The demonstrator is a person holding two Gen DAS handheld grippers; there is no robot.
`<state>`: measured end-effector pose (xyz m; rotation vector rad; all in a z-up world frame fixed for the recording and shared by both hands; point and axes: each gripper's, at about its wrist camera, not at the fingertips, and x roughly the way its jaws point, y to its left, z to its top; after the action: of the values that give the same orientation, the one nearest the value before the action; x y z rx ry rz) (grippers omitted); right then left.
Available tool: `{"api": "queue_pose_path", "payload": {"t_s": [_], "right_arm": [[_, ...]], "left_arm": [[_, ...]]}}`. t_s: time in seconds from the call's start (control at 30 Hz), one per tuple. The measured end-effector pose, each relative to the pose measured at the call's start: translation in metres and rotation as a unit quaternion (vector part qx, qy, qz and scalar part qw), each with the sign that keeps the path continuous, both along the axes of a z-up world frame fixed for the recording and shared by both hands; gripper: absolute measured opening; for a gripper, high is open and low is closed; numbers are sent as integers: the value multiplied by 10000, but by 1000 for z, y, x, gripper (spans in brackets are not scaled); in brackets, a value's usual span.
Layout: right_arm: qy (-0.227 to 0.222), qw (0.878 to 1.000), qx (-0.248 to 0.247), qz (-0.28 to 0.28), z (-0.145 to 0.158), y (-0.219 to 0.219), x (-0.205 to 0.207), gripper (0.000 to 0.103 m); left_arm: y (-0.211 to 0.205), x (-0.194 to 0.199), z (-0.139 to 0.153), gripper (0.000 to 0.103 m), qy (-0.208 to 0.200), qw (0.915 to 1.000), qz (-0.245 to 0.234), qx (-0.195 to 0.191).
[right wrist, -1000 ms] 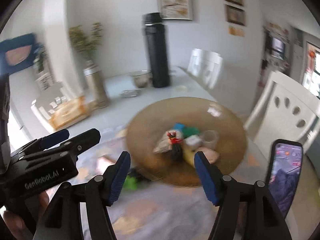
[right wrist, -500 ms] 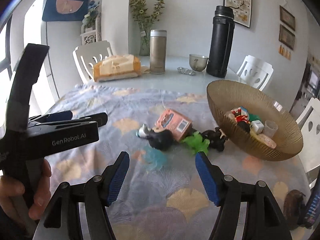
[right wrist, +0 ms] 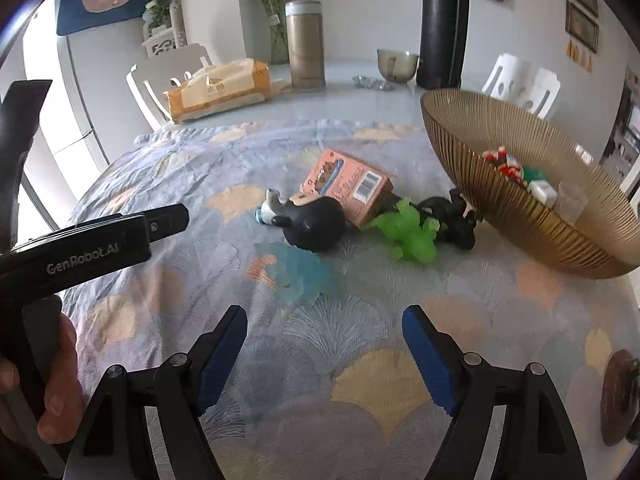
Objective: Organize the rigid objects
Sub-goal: 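Move both open grippers back toward the remaining figures on the cloth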
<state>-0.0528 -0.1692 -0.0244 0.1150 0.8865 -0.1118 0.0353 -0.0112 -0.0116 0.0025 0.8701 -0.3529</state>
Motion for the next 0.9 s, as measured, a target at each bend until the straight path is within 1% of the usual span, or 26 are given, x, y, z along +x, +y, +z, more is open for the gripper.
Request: {"api": "queue_pose_path", "payload": {"t_s": [0.23, 0.37, 0.43, 0.47, 0.53, 0.6, 0.63, 0.67, 0.73, 0.77, 0.83, 0.9], "right_arm": [[-12, 10000, 24, -34, 0, -2, -1, 79], [-44, 9997, 200, -132, 2, -10, -3, 79], [-43, 9987, 455, -234, 2, -20, -4, 80], [-17, 9974, 657, -294, 0, -27, -4, 81], [-48, 9918, 1202, -431, -2, -45, -6, 81], [-172, 9869, 1487, -607, -2, -58, -10, 81], [-192, 9854, 1541, -705, -2, -61, -12, 81], [-227, 9834, 1619, -791, -2, -66, -15, 81], [-313, 9817, 1550, -1064, 1, -73, -21, 81], [-351, 9808, 1527, -1165, 2, -77, -24, 81], [-406, 9757, 1703, -1316, 2, -87, -28, 81], [-439, 9686, 1961, -1467, -2, -98, -31, 81]], "left_arm": [[-2, -1, 0, 85, -43, 10000, -16, 61], [-1, -1, 0, 85, -47, 10000, -1, 62], [-1, -1, 0, 85, -29, 10000, 7, 48], [0, 0, 0, 85, -25, 10000, 5, 42], [-1, 0, -1, 85, -15, 10000, -10, 41], [-2, -1, -1, 85, -27, 10000, -65, 49], [-4, -2, 0, 85, -51, 9999, -105, 71], [-8, -3, 0, 85, -96, 9997, -180, 126], [-18, -5, -1, 85, -138, 9986, -410, 293], [-25, -5, -2, 85, -94, 9975, -568, 405], [-39, -6, -4, 85, 56, 9945, -897, 541], [-52, -9, -3, 85, 160, 9909, -1247, 481]]}}
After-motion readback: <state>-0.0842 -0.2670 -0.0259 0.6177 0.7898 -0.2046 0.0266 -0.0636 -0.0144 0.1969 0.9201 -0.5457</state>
